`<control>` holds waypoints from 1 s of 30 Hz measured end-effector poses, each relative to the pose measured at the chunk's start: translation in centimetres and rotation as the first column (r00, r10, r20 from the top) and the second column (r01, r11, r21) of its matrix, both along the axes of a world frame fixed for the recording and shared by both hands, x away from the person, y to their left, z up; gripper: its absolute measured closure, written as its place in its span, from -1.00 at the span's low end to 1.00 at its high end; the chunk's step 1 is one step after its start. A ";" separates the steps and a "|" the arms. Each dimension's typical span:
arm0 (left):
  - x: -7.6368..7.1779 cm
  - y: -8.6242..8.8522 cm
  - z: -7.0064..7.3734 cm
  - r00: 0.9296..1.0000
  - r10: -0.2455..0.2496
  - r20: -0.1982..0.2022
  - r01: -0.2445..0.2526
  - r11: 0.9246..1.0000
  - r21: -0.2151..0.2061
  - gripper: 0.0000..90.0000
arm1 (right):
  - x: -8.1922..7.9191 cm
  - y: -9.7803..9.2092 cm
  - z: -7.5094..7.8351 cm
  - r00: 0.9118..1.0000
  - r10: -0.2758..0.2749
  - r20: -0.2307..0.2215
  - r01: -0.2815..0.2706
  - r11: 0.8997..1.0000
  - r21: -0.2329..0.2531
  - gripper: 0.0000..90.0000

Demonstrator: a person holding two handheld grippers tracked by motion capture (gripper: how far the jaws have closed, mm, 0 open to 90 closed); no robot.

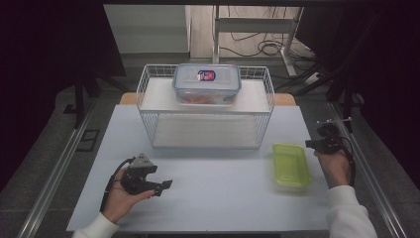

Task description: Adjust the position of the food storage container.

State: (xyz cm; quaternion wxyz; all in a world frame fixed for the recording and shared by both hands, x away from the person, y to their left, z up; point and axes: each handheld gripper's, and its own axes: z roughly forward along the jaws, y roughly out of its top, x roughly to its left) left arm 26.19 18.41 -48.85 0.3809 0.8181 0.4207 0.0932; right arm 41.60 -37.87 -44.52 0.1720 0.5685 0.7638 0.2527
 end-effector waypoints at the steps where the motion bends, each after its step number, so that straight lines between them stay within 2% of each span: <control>1: 0.0 0.0 0.0 1.000 0.001 0.000 -0.001 1.000 0.000 -0.55 | 0.2 -0.1 -0.3 1.000 0.001 -0.008 -0.001 1.000 -0.016 0.99; 4: 0.0 0.0 -0.2 1.000 0.005 -0.003 -0.005 1.000 0.000 -0.55 | 0.6 -0.2 -1.2 1.000 0.003 -0.029 -0.004 0.999 -0.047 0.99; 8: 0.1 0.1 -0.3 1.000 0.012 -0.005 -0.012 1.000 0.003 -0.55 | 0.7 -0.1 -2.0 0.998 0.024 -0.050 -0.026 0.999 -0.035 0.99; 16: 0.0 -0.1 -0.4 1.000 0.006 -0.006 -0.006 1.000 0.005 -0.55 | -0.3 0.5 -2.0 0.995 0.093 -0.046 -0.094 0.995 -0.024 0.99; 27: 0.1 -0.4 -0.4 1.000 -0.003 -0.009 0.003 1.000 0.004 -0.55 | -1.7 2.5 -2.1 0.982 0.185 -0.042 -0.186 0.982 -0.036 0.99; 30: 0.0 -0.4 -0.4 1.000 -0.006 -0.011 0.006 1.000 0.007 -0.55 | -2.5 3.5 -2.2 0.975 0.219 -0.041 -0.221 0.974 -0.044 0.99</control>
